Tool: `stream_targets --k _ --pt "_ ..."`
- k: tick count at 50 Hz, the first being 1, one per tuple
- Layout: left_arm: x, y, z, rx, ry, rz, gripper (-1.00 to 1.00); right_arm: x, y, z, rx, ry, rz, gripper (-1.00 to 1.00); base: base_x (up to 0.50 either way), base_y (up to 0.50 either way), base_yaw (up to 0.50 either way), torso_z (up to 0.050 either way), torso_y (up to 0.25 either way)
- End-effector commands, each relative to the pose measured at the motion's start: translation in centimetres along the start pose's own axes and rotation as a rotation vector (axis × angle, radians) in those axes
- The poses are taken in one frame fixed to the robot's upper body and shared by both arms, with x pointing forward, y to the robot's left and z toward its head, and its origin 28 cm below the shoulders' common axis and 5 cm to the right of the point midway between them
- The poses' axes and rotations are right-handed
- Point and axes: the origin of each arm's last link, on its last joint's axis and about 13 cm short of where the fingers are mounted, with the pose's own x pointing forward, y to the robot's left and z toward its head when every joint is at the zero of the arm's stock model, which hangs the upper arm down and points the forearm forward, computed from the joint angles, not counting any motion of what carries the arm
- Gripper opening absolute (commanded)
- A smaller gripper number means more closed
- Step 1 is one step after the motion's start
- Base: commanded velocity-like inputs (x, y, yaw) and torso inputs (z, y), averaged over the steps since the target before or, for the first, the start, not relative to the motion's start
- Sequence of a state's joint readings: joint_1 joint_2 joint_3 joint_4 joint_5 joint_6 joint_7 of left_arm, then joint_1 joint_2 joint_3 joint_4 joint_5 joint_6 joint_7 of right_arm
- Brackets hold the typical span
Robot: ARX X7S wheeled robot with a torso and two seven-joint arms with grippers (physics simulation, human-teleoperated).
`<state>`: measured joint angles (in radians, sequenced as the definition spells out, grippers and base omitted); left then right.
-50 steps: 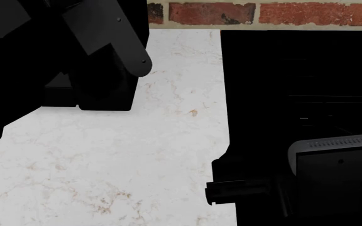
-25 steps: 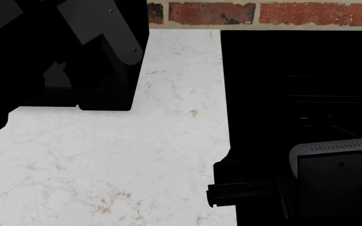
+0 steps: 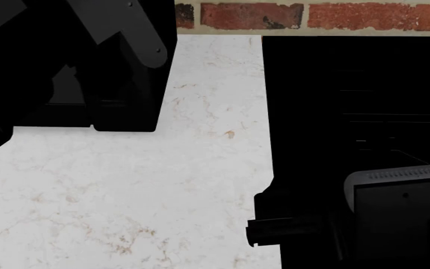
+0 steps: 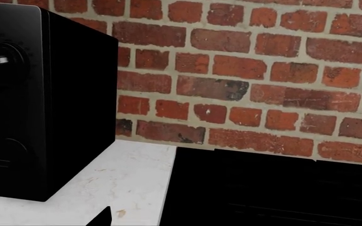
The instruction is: Decrease the toaster oven temperature.
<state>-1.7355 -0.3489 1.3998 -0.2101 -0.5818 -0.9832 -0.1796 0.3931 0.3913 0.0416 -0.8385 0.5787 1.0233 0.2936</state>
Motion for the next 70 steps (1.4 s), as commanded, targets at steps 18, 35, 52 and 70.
stream_targets --k 18,35,52,70 --pt "0.4 -1.3 0.7 0.037 -0.022 -0.048 1.0 -0.1 -0.2 -0.3 0.015 -0.003 -0.007 1.0 0.0 0.0 0.0 0.0 0.0" --pt "0.8 -1.4 0.3 0.038 0.003 -0.049 1.0 0.1 -0.2 -0.5 0.018 0.003 -0.003 1.0 0.0 0.0 0.0 0.0 0.0" --pt "0.8 -0.9 0.5 -0.002 0.042 0.01 -1.0 0.1 -0.4 -0.7 0.025 0.008 -0.009 1.0 0.0 0.0 0.0 0.0 0.0" --pt "1.3 -0.4 0.2 -0.279 0.122 0.042 -1.0 -0.1 -0.3 -0.6 0.024 0.01 -0.012 1.0 0.02 0.0 -0.01 0.0 0.0"
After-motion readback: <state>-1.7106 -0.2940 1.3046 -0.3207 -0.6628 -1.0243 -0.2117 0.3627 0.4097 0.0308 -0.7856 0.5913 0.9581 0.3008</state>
